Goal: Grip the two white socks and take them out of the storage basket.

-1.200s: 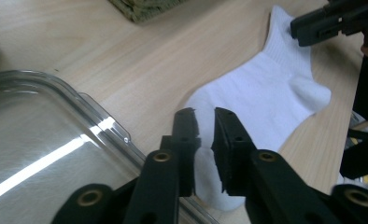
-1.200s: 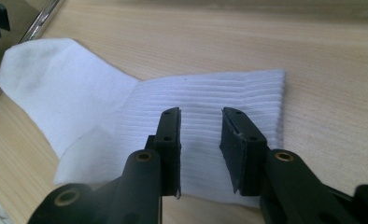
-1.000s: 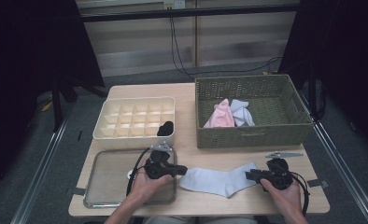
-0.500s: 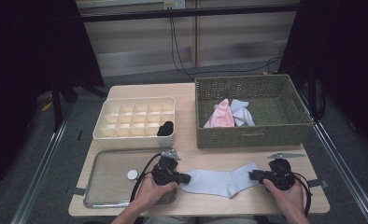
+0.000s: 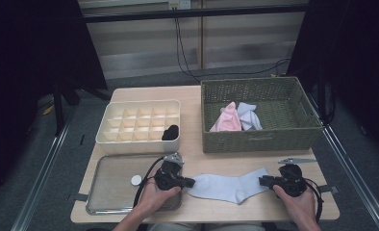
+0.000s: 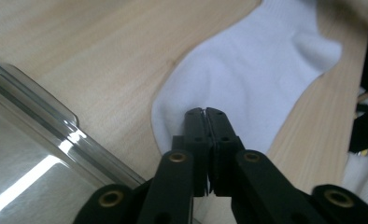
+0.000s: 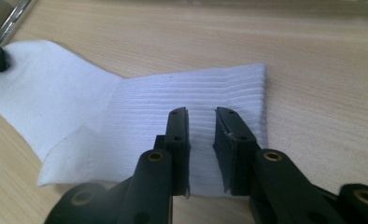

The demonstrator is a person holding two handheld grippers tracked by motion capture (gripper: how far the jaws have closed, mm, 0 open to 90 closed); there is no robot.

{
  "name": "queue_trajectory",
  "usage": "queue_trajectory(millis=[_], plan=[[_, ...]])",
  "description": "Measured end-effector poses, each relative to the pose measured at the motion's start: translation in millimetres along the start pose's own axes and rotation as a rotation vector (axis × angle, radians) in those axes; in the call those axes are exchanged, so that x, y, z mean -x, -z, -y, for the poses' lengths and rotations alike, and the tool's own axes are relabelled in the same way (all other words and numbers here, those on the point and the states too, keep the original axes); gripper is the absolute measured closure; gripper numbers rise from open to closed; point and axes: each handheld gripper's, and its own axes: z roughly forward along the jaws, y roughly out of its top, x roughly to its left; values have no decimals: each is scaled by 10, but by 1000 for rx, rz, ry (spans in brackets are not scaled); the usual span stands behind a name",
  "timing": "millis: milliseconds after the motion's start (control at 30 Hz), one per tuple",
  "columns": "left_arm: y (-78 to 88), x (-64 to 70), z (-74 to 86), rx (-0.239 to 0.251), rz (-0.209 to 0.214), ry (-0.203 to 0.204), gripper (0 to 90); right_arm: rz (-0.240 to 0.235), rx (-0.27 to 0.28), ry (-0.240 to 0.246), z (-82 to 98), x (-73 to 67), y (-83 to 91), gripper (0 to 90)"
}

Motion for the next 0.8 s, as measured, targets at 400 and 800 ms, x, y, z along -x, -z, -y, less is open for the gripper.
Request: queue_trajectory(millis=[400, 800], plan=[[-48, -11, -40, 30, 1, 31, 860, 14, 9, -15, -5, 56, 19, 768], [354, 31, -111, 155, -4, -17, 720, -96, 127, 25, -163, -65, 201, 729]])
